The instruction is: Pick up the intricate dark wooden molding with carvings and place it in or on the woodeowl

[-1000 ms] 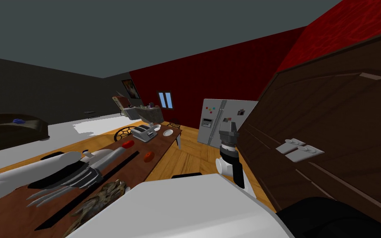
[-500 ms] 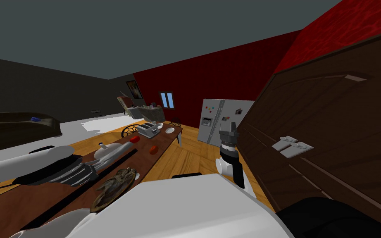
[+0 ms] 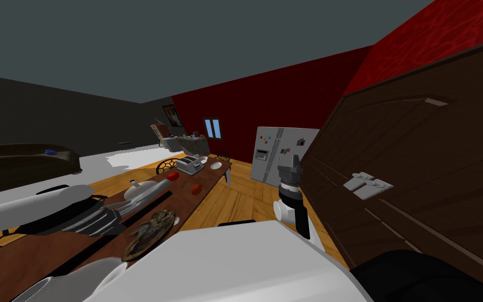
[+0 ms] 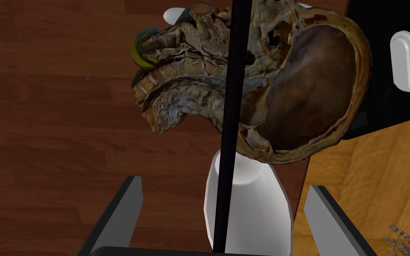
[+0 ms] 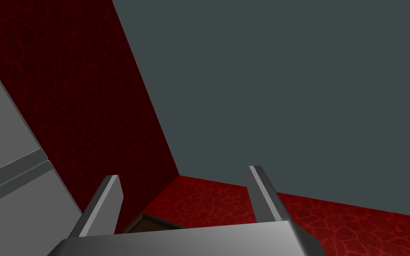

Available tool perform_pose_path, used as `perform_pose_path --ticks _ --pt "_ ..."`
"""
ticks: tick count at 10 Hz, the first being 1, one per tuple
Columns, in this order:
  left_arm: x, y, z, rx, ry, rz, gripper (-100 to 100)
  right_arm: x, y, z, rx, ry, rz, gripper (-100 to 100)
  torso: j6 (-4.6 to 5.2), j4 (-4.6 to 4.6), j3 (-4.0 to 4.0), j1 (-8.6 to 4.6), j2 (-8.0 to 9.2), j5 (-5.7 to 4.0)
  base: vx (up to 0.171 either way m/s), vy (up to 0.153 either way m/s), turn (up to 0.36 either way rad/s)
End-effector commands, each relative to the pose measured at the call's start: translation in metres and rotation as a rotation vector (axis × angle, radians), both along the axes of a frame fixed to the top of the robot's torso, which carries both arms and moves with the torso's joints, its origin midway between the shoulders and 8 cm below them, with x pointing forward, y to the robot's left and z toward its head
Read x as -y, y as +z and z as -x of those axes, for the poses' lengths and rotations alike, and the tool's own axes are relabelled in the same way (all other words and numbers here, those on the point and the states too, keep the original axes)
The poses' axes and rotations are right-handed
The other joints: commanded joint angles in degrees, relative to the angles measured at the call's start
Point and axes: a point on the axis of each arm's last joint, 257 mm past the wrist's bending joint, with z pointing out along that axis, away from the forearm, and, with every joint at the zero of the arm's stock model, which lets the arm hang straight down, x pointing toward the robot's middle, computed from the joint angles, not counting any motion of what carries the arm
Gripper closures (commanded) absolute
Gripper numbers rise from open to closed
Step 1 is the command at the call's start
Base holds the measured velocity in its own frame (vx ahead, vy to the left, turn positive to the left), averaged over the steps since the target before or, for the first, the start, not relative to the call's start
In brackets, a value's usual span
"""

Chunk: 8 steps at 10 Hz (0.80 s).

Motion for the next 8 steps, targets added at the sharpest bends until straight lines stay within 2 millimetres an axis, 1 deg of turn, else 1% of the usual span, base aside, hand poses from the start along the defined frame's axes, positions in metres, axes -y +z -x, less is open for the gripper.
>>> perform_pose_path --ticks 1,2,3,8 --pt "0.0 0.0 0.0 0.0 0.0 0.0 -100 0.0 0.0 0.0 0.0 0.0 0.0 0 0.0 0.0 0.0 0.0 0.0 0.0 0.0 0.0 0.0" --pt "0.0 0.0 0.0 0.0 0.0 0.0 0 0.0 0.0 0.0 0.0 0.0 0.0 0 0.0 0.0 -0.01 0.0 -0.01 0.0 0.0 0.0 0.0" --pt "0.003 0.011 -0.006 0.002 0.01 0.001 -100 0.0 0.0 0.0 0.0 0.0 0.0 0 0.0 0.0 -0.01 0.0 -0.01 0.0 -0.041 0.019 -0.06" --pt "0.013 0.038 -0.02 0.004 0.033 0.003 -100 0.0 0.0 0.0 0.0 0.0 0.0 0 0.0 0.05 0.13 0.16 0.21 0.03 -0.066 0.041 -0.055"
